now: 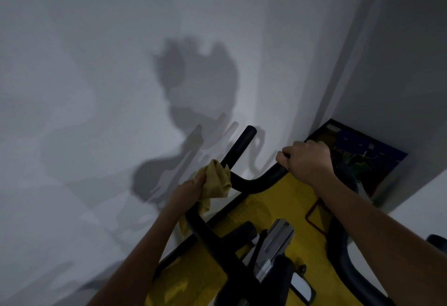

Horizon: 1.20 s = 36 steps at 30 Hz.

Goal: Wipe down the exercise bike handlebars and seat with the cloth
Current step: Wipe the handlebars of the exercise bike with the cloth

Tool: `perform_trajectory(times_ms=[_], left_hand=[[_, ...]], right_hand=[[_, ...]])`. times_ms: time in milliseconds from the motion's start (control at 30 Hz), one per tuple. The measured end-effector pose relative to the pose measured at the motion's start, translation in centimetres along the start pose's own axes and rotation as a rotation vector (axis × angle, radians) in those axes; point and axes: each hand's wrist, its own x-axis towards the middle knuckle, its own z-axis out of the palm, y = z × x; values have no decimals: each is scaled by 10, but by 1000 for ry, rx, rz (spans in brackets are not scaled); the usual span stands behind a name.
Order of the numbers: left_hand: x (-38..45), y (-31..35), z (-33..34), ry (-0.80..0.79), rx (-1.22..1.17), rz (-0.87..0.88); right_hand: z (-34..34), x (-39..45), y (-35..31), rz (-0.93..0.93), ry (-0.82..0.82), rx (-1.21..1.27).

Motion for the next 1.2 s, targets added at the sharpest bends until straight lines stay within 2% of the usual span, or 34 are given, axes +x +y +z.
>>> perform_trajectory(times_ms=[133, 333, 467, 567, 733, 867, 1067, 1200], left_hand=[[-20, -5, 2, 36, -129, -129], [-53, -5, 7, 62, -188, -158], [-83, -12, 20, 34, -386, -180], [-98, -8, 27, 33, -444, -190], [-80, 4, 22, 126, -414, -164], [-53, 14, 10, 153, -259, -101], [-21, 22, -4, 70, 30, 57], [0, 37, -4, 41, 83, 126]], right_hand=[[2, -1, -1, 13, 25, -7], [-2, -1, -2, -20, -44, -37], [-4, -1, -3, 4, -41, -12], [-5, -1, -3, 29, -38, 32], [0, -6, 1, 41, -16, 23], [2, -9, 3, 53, 31, 42], [3, -7, 2, 51, 50, 55], [8, -5, 0, 53, 61, 51]])
